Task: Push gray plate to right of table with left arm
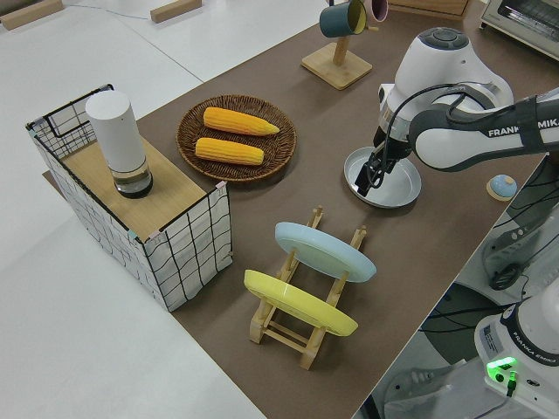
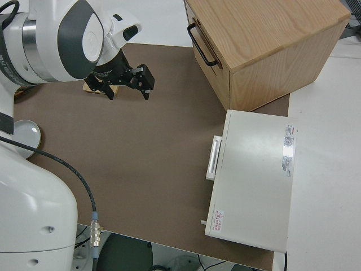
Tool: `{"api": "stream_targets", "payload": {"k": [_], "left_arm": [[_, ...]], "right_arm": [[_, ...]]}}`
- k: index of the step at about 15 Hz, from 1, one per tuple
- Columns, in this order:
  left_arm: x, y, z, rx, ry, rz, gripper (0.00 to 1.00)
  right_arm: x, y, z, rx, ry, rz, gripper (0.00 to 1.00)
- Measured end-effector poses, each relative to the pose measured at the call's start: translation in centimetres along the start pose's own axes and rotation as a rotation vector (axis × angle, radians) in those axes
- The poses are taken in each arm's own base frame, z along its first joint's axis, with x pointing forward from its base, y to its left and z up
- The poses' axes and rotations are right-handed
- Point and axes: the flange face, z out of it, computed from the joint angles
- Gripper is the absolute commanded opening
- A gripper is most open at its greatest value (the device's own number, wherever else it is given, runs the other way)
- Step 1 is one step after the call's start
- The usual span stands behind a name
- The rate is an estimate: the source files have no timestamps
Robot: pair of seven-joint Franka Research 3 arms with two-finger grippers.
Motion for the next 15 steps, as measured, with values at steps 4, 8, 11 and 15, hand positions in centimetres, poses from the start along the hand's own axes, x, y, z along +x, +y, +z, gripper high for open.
{"api": "stream_targets", "payload": {"k": [4,8,11,15], "left_arm": [[-0.5,-0.5,1.6,0.001,0.016,-0.009,0.99],[-0.9,-0.6,3.9,0.003,0.008,-0.009,0.99],[-0.8,-0.6,4.6,0.004,0.003,-0.009,0.93],[-0.8,-0.6,5.1,0.005,-0.007,-0.010,0.60]], "right_arm": [[0.0,0.0,0.0,0.000,0.000,0.000,0.983],[0.0,0.0,0.0,0.000,0.000,0.000,0.983],[0.0,0.0,0.0,0.000,0.000,0.000,0.983],[0.0,0.0,0.0,0.000,0.000,0.000,0.983]]}}
